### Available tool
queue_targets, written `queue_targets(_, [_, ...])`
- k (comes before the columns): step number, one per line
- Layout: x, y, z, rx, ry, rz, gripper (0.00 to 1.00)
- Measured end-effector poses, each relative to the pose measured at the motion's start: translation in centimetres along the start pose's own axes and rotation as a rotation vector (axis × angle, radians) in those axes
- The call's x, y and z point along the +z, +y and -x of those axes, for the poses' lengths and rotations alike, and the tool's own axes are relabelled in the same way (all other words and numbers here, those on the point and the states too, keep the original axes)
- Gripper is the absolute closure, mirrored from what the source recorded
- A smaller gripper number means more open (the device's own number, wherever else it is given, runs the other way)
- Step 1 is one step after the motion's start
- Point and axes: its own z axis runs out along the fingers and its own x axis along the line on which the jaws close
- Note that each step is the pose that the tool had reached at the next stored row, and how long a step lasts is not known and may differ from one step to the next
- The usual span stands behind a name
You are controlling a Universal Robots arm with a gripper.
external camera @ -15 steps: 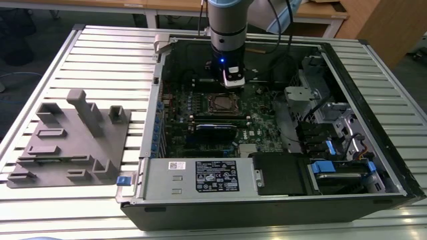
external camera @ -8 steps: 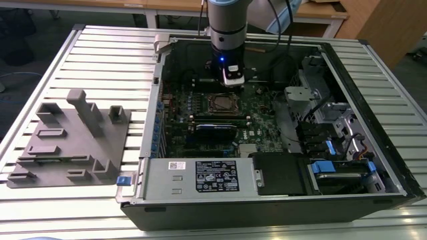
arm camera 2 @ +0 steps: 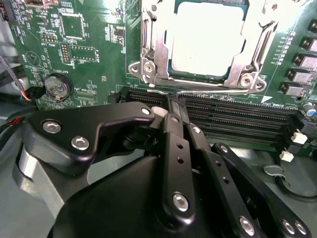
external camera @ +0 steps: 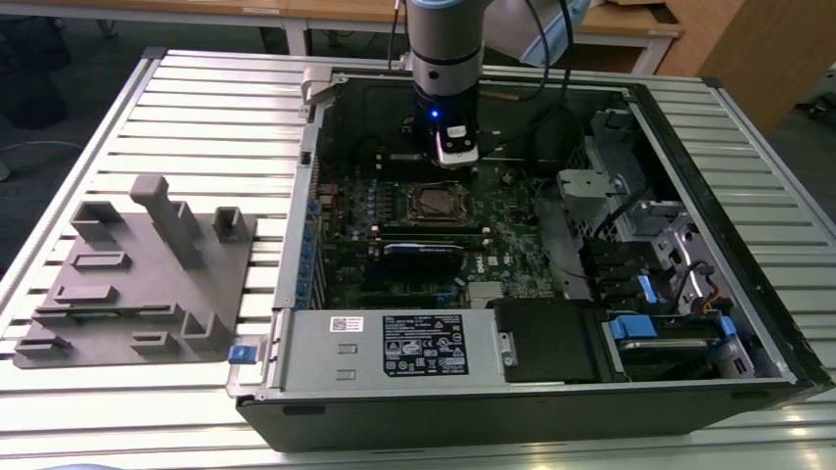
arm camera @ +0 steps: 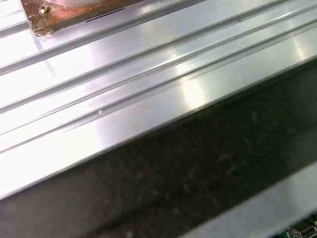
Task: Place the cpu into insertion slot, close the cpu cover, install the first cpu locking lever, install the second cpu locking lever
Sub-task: 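Install the first cpu locking lever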
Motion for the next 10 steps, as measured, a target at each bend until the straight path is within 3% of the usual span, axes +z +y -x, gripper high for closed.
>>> queue_targets(10, [-0.01, -0.06, 0.03, 0.0, -0.0001, -0.0002, 0.89])
